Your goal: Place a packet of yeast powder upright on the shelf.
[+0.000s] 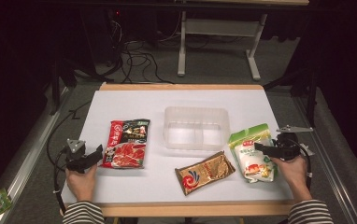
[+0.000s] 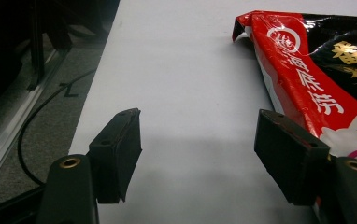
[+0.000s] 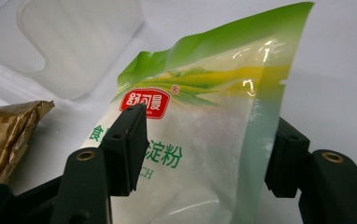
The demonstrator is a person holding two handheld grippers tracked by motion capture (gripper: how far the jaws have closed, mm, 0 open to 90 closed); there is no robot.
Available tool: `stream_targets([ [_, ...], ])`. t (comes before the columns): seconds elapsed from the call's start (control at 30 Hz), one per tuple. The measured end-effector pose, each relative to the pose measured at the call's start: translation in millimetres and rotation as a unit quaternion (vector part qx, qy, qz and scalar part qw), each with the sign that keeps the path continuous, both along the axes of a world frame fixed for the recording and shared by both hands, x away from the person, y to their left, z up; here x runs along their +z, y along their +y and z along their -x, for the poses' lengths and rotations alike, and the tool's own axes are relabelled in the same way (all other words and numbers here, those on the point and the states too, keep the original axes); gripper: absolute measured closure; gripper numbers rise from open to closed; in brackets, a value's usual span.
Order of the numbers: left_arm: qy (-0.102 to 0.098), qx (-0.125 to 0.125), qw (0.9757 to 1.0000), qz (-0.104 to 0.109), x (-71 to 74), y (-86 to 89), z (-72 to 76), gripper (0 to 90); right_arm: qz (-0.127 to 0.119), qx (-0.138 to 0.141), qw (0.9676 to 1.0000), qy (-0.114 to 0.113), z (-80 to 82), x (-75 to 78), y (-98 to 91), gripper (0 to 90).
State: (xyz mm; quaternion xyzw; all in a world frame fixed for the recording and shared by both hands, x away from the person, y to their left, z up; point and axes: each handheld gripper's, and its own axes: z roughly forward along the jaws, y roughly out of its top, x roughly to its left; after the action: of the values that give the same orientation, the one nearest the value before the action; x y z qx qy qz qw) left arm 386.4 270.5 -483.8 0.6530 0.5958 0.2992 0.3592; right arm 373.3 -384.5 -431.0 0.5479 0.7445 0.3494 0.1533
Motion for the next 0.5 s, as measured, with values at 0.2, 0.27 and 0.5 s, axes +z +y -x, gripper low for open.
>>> stream_targets([
  [0.2,0.000,0.000,1.0000,0.000,0.0,-0.1,0.1,32.3,0.001,0.023,0.9994,0.027,-9.6,-3.6,5.5,45.5],
  [0.27,0.000,0.000,1.0000,0.000,0.0,0.0,0.0,32.3,-0.001,0.036,0.9986,0.037,-12.9,-4.2,7.7,48.0],
  [0.5,-0.002,0.001,1.0000,0.001,-0.1,0.0,0.2,32.3,-0.016,0.076,0.9951,0.062,-16.6,-3.6,8.1,64.6],
])
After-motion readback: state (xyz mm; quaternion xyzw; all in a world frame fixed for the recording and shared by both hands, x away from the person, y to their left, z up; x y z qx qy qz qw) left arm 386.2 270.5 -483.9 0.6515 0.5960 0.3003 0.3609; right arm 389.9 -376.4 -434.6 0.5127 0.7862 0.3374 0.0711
